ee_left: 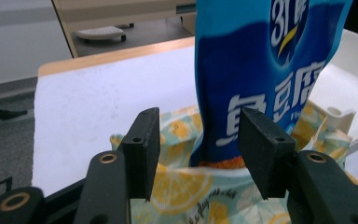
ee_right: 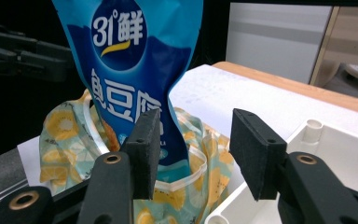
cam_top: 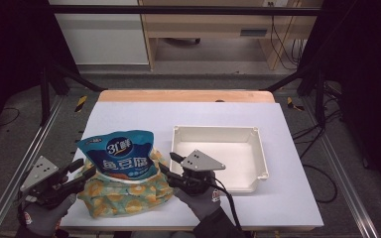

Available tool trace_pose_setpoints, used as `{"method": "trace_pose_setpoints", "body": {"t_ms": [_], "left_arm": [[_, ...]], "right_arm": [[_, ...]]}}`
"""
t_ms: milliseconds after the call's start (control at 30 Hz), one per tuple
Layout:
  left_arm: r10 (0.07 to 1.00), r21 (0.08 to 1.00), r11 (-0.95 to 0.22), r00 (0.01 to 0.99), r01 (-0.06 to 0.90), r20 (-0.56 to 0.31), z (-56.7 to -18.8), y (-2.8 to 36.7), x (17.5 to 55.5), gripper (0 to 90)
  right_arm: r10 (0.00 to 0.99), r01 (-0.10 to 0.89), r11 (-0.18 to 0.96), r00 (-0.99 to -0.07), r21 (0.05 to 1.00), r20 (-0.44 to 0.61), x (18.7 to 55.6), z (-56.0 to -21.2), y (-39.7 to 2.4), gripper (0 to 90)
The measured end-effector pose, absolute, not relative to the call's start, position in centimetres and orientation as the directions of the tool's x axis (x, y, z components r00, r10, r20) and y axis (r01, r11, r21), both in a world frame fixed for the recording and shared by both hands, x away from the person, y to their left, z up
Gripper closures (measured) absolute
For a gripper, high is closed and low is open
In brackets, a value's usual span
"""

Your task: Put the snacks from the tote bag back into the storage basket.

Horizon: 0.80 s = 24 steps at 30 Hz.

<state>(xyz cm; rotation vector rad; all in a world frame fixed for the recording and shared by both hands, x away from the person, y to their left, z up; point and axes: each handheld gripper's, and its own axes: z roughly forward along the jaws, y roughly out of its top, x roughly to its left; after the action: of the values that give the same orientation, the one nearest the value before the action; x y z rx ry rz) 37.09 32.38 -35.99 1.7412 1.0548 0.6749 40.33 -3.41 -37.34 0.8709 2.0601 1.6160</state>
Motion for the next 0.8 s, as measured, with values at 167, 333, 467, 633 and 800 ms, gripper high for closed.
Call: {"method": "trace_pose_setpoints", "body": {"t_ms": [167, 333, 467, 633, 800], "left_arm": [[0.881, 0.931, -0.161, 0.473, 0.327, -0.014, -34.8, 32.3, 37.3, 48.2], [0.883, 0.940, -0.150, 0.469, 0.305, -0.011, -33.6, 32.2, 37.4, 48.0], [0.885, 0.943, -0.152, 0.466, 0.295, -0.004, -33.0, 32.0, 37.7, 47.9], [0.887, 0.947, -0.153, 0.462, 0.281, 0.006, -32.5, 31.7, 38.0, 48.5], [0.890, 0.951, -0.146, 0.457, 0.274, 0.005, -32.2, 31.7, 38.3, 50.5]], "right_arm": [[0.676, 0.226, 0.137, -0.733, 0.964, 0.076, 40.5, -36.6, -3.5, 52.5], [0.677, 0.217, 0.136, -0.733, 0.967, 0.069, 40.7, -36.0, -3.6, 52.4], [0.676, 0.214, 0.133, -0.734, 0.968, 0.069, 41.0, -35.5, -3.5, 52.6], [0.675, 0.202, 0.115, -0.734, 0.973, 0.073, 41.2, -34.8, -3.3, 53.5], [0.660, 0.195, 0.113, -0.748, 0.974, 0.073, 41.6, -34.2, -2.6, 54.9]]}}
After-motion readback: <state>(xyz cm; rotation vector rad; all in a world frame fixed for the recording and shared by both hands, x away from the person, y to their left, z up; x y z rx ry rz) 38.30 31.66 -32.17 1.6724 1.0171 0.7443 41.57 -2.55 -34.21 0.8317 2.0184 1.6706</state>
